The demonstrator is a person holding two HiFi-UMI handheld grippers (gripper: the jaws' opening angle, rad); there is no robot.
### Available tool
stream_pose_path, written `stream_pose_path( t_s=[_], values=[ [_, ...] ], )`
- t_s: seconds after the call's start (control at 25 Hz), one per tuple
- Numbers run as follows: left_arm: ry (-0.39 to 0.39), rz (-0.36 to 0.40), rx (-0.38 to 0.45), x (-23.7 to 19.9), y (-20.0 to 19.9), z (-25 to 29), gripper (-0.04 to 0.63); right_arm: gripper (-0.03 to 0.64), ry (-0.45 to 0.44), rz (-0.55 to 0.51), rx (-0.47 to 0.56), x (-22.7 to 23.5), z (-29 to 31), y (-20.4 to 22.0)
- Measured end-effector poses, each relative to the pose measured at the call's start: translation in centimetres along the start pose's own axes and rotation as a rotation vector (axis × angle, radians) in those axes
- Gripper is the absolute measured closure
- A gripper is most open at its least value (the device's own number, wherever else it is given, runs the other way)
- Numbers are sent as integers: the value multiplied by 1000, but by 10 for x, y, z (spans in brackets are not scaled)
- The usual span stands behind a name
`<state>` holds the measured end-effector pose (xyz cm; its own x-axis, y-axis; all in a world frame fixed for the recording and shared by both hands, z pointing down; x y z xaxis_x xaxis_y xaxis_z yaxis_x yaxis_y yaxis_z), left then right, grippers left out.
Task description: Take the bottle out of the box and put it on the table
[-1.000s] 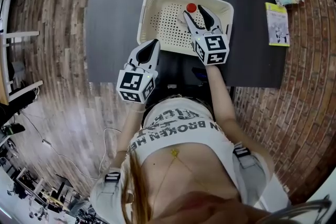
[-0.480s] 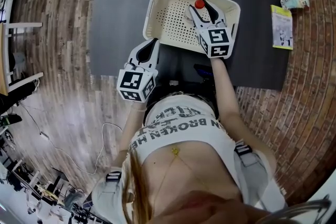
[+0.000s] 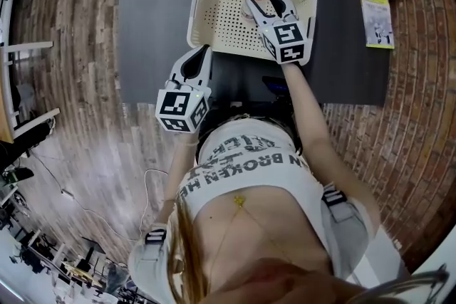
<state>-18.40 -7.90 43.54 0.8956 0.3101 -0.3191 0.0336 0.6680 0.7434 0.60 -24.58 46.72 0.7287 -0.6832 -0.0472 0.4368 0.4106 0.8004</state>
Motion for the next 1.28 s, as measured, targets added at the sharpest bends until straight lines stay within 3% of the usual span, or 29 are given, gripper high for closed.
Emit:
stream_pose_path(
  t_s=[0.32,1.28],
  values=[
    [31,22,-1,6,0,1,591,434,-18,7,17,3,0,2],
    [20,37,-4,7,0,-7,591,433,-39,23,32,3,-2,5]
  ],
)
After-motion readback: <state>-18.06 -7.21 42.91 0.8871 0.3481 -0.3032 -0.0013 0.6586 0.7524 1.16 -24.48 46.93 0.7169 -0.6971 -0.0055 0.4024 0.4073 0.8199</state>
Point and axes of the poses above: the fingertips, and each gripper's own axes: z forward along the fingers, x to its right, y out of its underside, the point moved 9 cm from there along -z, backward along the fingers, and after that the axes turned 15 degrees about -x, right-handed, at the moved point
